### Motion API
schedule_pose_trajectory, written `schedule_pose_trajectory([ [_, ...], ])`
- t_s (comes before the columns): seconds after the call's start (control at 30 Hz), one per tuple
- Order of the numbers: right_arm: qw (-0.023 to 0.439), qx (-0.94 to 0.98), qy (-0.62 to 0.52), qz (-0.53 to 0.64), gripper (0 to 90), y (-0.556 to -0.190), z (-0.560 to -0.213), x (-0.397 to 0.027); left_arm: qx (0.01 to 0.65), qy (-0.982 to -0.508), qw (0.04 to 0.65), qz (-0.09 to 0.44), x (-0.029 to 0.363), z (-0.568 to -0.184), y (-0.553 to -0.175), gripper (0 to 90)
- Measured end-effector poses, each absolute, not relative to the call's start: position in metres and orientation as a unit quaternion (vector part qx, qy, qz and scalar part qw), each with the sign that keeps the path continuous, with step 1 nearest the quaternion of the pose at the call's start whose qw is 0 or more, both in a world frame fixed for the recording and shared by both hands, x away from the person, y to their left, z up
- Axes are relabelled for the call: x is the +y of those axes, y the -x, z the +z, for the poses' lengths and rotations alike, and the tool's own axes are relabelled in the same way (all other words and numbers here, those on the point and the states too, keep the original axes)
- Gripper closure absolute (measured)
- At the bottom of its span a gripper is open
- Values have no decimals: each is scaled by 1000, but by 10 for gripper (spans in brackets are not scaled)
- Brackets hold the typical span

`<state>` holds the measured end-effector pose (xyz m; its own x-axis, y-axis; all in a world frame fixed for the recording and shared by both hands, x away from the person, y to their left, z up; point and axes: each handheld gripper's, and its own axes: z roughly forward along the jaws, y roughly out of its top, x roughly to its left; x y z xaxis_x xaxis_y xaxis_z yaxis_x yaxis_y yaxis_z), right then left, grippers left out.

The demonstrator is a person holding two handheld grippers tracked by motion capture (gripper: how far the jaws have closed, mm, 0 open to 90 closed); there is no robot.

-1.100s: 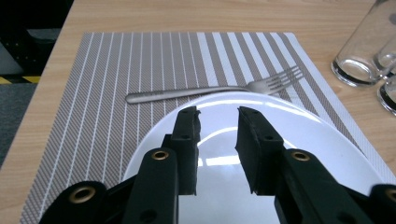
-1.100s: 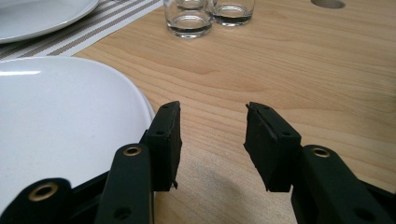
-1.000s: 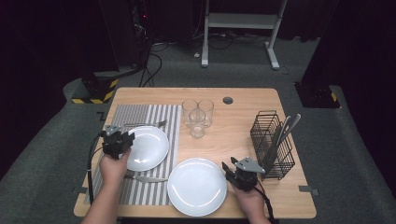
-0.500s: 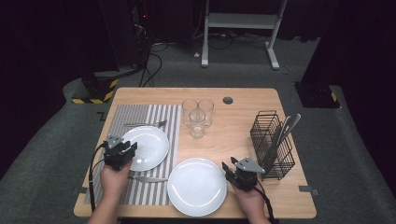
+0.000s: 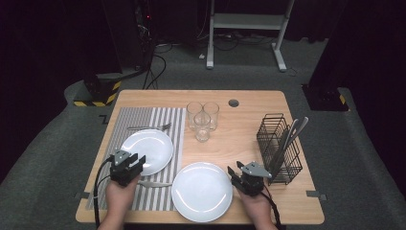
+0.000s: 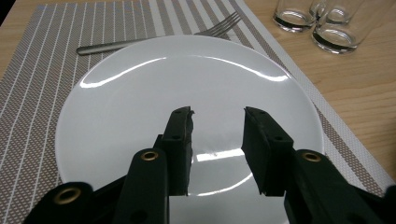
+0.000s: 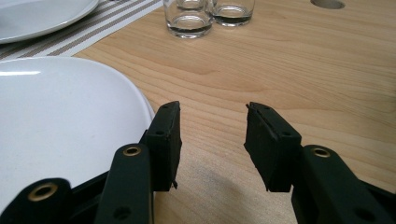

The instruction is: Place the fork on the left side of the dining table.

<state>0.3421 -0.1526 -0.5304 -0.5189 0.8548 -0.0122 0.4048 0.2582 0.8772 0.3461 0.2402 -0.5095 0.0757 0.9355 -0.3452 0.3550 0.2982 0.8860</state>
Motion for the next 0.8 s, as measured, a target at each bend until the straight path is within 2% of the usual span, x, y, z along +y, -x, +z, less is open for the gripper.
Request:
schedule_pose_trajectory([
  [0.8, 255, 751, -420, 442, 552, -342, -530, -152, 605, -532, 521, 281, 229, -518, -300, 550],
])
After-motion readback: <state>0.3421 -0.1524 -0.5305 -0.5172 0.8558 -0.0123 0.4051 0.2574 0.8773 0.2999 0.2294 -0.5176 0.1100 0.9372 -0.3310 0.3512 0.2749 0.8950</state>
